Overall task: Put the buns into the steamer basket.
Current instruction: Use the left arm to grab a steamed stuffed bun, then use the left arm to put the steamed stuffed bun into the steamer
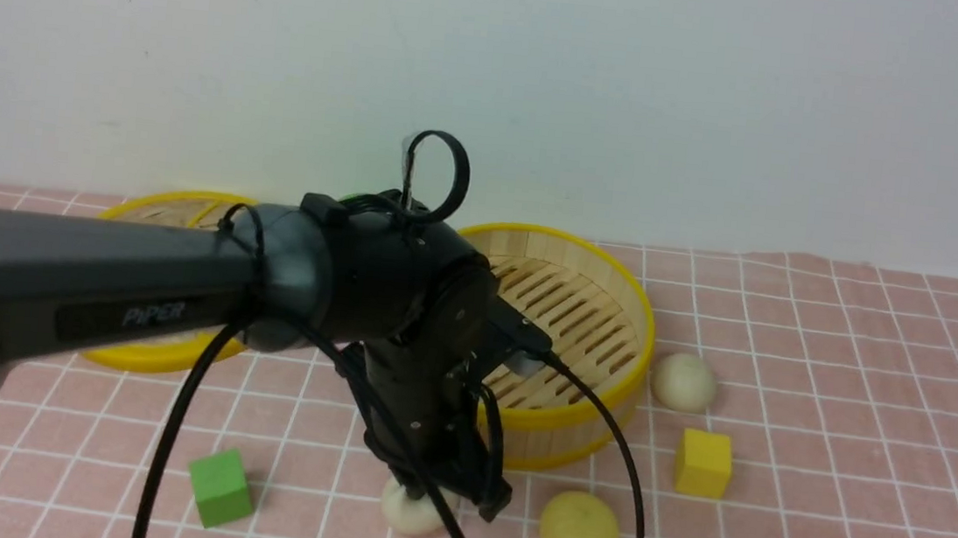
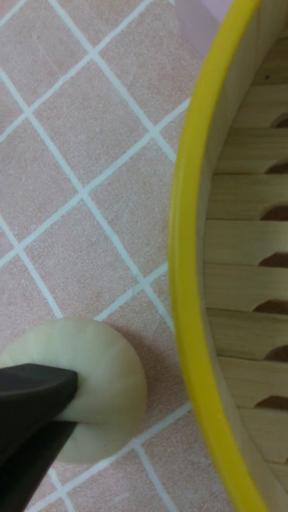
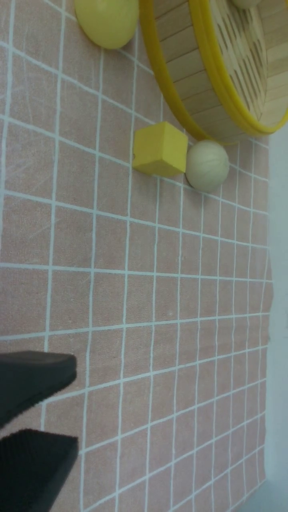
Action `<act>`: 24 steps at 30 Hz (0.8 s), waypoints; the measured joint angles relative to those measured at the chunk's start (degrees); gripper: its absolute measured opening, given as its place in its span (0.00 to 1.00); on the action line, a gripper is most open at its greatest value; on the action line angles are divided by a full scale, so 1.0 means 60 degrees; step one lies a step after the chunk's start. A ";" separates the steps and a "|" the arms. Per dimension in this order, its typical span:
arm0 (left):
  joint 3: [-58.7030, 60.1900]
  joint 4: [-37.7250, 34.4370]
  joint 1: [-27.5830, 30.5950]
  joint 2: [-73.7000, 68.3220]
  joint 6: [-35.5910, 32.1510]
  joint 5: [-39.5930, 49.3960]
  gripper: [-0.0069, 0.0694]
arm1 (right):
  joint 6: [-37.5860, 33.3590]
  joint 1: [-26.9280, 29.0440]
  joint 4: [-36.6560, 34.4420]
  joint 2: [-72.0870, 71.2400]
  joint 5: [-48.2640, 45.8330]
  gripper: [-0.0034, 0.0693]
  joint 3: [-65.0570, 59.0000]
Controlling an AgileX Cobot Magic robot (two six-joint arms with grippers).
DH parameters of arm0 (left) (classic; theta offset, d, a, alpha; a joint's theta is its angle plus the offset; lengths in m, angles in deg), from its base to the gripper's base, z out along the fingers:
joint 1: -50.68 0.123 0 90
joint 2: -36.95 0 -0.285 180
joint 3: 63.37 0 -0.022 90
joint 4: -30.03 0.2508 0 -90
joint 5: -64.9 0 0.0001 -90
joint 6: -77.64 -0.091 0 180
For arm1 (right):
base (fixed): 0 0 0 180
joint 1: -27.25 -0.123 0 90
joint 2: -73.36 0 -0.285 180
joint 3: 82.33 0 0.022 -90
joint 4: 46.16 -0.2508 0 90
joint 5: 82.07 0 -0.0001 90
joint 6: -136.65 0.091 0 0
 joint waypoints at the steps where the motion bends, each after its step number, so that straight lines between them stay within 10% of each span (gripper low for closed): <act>1: -0.0010 -0.0082 0.0000 0.0055 0.0000 0.0157 0.09 | 0.0000 0.0000 0.0000 0.0000 0.0000 0.37 0.0000; 12: -0.1250 -0.1646 -0.0029 0.1328 -0.1721 -0.0448 0.09 | 0.0000 0.0000 0.0000 0.0000 0.0000 0.37 0.0000; 24: -0.1377 0.0642 -0.0029 -0.0674 -0.0756 -0.2852 0.13 | 0.0000 0.0000 0.0010 0.0000 0.0000 0.37 0.0000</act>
